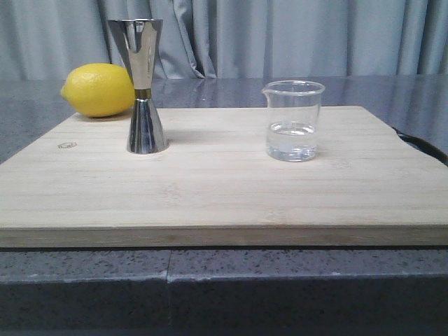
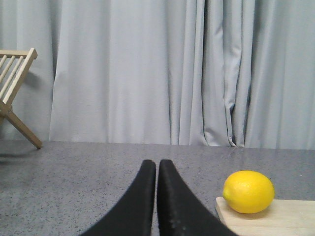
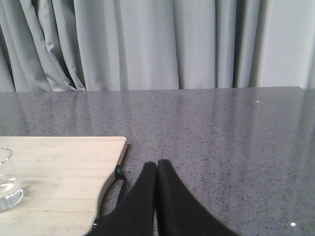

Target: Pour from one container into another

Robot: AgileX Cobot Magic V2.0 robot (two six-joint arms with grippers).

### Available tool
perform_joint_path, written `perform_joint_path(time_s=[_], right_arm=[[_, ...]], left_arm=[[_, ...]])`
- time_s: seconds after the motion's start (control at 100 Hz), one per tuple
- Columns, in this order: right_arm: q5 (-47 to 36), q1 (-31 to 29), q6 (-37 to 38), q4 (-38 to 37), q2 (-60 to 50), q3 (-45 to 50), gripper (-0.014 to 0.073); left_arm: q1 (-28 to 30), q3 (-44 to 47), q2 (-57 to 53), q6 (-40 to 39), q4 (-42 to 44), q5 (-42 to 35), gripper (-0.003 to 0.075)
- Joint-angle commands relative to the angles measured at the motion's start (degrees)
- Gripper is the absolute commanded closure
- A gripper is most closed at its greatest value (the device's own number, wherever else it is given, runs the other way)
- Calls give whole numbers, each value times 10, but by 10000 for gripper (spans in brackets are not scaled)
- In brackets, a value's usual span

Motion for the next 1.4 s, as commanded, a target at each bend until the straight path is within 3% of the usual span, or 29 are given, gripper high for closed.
perform_joint_path(time_s=[0.0,0.2,0.85,0.95,1.05,1.13,1.23,1.31,1.39], right_arm=[[-9,-4,-3,-18,35,-53,651],[-9,-4,-3,-19,71,-98,651],[-12,-4,-3,-18,71,-97,651],[-8,-4,-3,-18,71,-97,619],[-8,-4,-3,-18,71,-97,455],[-8,-4,-3,-18,71,-97,250],[-8,-4,-3,-18,71,-97,68],[-8,-4,-3,-18,71,-97,35],[-8,-4,-3,-18,71,-97,39]], left_arm=[[-4,-61,42,-1,-3,16,739],[-4,-122,102,-1,-7,46,739],[-4,-121,105,-1,-7,29,739],[-4,-121,105,-1,-7,28,733],[-2,-121,105,-1,-7,28,622],[-2,-121,105,-1,-7,28,427],[-2,-121,105,-1,-8,28,177],[-2,-121,105,-2,-9,28,100],[-2,-121,105,-2,-9,28,104]])
